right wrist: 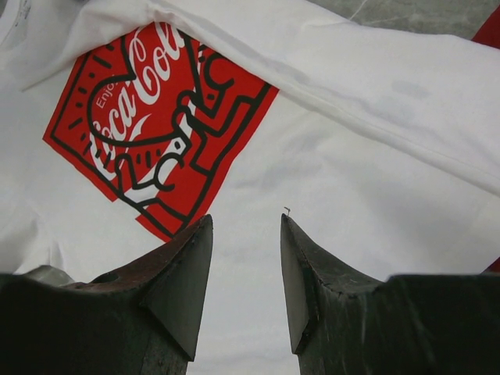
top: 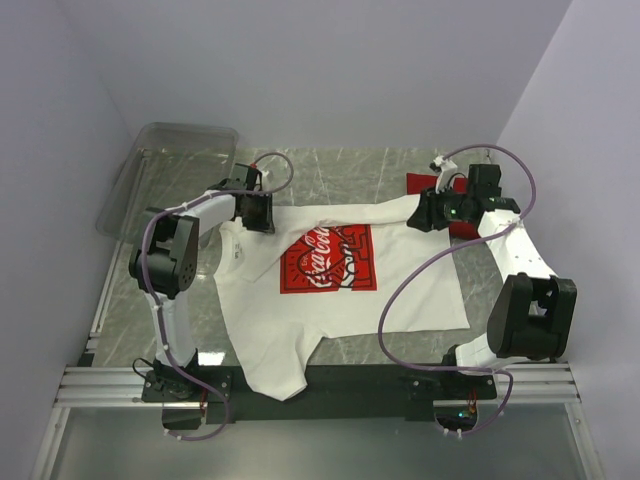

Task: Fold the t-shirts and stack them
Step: Fold the tshirt

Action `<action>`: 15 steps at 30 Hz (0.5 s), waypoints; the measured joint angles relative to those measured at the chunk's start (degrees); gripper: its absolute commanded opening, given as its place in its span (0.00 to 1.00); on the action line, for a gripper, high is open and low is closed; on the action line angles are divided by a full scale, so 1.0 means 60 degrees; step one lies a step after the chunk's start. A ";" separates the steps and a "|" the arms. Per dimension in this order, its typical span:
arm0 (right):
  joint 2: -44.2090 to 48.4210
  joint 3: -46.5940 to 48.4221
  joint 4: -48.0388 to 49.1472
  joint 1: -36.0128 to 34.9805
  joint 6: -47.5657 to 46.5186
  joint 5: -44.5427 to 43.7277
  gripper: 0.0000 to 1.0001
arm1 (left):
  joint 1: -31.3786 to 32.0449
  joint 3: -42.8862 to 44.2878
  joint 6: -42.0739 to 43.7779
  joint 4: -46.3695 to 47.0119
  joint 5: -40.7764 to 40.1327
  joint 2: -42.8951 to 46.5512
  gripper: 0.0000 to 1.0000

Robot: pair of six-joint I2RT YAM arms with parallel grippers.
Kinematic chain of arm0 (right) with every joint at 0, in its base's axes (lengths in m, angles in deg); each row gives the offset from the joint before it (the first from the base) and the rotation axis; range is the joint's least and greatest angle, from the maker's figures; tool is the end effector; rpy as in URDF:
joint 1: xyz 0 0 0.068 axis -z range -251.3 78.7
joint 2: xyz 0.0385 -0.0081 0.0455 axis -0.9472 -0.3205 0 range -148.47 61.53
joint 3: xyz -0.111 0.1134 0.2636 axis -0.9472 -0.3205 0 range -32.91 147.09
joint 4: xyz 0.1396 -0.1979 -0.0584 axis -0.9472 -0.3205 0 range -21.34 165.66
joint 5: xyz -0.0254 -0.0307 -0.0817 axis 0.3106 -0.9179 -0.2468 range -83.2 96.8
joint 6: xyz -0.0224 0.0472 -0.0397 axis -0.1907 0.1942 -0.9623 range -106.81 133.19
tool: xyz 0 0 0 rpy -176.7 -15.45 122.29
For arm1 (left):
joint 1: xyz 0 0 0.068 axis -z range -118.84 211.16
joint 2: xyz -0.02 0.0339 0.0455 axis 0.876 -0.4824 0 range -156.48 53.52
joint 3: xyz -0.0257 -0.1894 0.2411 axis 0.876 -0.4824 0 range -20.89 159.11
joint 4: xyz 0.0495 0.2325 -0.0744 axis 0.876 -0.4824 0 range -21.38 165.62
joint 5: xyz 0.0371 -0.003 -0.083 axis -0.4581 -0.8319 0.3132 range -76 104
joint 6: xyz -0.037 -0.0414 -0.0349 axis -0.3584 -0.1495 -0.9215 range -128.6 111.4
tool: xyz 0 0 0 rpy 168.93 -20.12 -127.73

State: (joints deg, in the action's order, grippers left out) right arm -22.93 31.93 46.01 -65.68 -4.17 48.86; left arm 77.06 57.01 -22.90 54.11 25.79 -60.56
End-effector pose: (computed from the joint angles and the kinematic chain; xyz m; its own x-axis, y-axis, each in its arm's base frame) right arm 0.3047 0.0047 0.3055 -0.6118 -0.1623 -0.7742 -0.5706 0.7683 0.2899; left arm 0.4120 -0.1285 0.1937 -0.8798 -0.0008 -0.4753 0.1609 0.9405 -0.2994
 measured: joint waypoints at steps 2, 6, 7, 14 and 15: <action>0.0000 -0.0066 0.0000 0.0025 0.0000 0.0018 0.48 | 0.0000 0.0000 0.0015 -0.0047 0.0015 -0.0015 0.16; 0.0000 -0.0106 -0.0007 0.0080 0.0000 0.0073 0.47 | 0.0000 -0.0004 0.0007 -0.0040 0.0084 0.0000 0.01; 0.0000 -0.0106 -0.0007 0.0095 0.0000 0.0087 0.47 | 0.0000 -0.0025 0.0015 -0.0036 0.0109 0.0026 0.01; 0.0000 -0.0109 -0.0004 0.0280 0.0004 0.0160 0.47 | 0.0000 -0.0685 0.0018 -0.0044 0.0681 0.1217 0.01; 0.0000 -0.0109 -0.0007 0.0306 0.0004 0.0164 0.47 | 0.0007 -0.0798 0.0025 -0.0033 0.0834 0.1494 0.01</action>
State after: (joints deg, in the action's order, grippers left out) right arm -22.93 31.28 45.97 -63.84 -4.15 49.85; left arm 77.10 52.23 -22.75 53.91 30.79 -51.60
